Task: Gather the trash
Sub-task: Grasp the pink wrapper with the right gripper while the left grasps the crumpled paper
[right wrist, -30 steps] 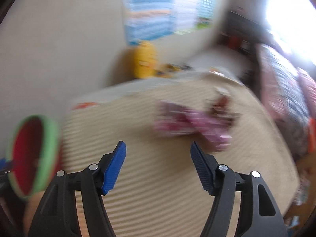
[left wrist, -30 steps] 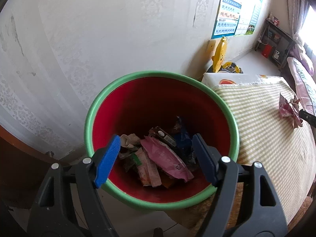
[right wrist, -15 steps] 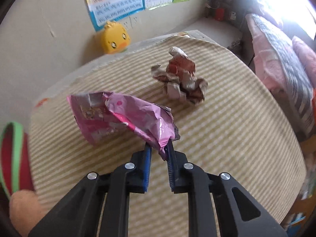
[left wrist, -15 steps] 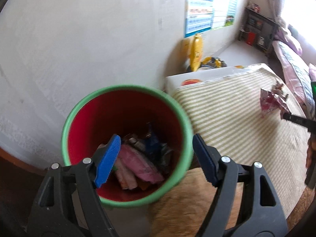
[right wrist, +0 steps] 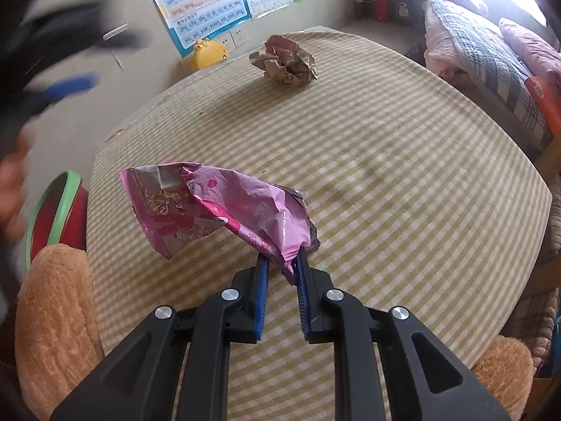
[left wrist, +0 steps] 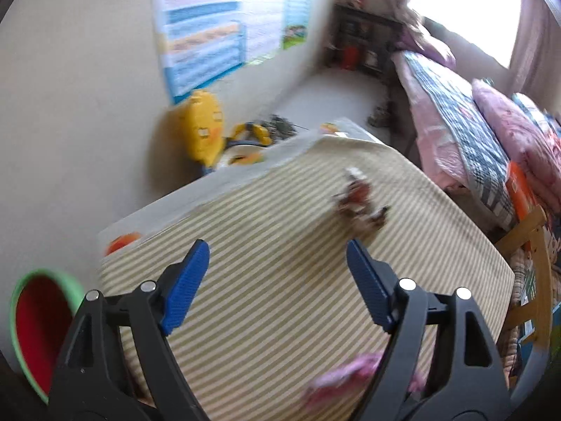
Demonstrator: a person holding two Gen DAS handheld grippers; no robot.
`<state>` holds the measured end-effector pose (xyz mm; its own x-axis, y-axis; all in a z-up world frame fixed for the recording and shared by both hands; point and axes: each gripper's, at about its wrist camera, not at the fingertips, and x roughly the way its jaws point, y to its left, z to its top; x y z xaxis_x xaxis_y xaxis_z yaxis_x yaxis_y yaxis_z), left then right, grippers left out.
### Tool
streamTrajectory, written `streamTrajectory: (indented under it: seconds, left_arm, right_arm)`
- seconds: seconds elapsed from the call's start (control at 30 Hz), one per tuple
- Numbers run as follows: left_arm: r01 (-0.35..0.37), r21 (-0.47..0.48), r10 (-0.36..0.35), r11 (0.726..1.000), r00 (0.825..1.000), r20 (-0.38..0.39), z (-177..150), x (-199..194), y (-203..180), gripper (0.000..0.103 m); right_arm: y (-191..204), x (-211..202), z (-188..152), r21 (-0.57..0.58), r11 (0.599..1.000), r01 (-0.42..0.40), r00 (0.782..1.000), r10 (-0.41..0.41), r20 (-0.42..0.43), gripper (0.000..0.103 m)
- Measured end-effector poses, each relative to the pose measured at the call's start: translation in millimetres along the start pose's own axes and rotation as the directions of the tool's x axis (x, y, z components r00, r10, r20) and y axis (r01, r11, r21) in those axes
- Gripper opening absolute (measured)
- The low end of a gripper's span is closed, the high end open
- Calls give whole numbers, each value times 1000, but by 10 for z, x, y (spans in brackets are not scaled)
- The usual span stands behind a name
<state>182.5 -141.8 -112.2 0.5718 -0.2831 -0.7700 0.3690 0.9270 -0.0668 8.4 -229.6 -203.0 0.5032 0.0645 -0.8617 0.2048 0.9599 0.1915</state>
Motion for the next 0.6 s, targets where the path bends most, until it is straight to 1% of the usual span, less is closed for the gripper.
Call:
streamTrajectory:
  seconds: [0.07,0.13,0.2,0.3,0.37,0.43,0.5,0.53,0.57,0.6]
  left_arm:
    - [10,26,-9,1000,1000,-23,164,235,-229,78]
    - [28,44,-25,999,998,-61,295,482,-422,78]
    - [22,48,-17,999,995,-98,401,748,-572,78]
    - [-1,32,6,999,989,-151,414,1045,-649,78]
    - [-12,40,19,999,984,-177,405,1169,-674,78]
    - [-32,67,44,997,982,-184,399,1259,-729,78]
    - [-33,89,50,995,980,-192,403,1321,-799,78]
    - [-34,95,52,995,978,-201,417,1365,-822,74]
    - [-33,102,55,994,974,-220,408,1407,-845,61]
    - [-32,106,56,994,971,-234,404,1441,-859,55]
  right_arm:
    - [-65,-1,-32,9,1000,-12,1000,12,8,14]
    - [-111,8,-29,16,1000,-25,1000,24,9,15]
    - [-144,15,-23,21,999,-38,999,38,7,15]
    - [-163,5,-31,26,998,-52,999,52,8,15]
    - [-175,-7,-27,31,997,-69,998,69,7,15]
    - [-183,-13,-16,32,997,-74,997,74,10,16]
    - [-195,-24,-10,37,996,-84,996,84,13,17]
    - [-220,-27,-9,39,995,-89,996,88,13,18]
    - [-225,-30,-5,41,995,-93,996,93,13,18]
    - [-230,-34,-3,43,994,-96,995,96,14,18]
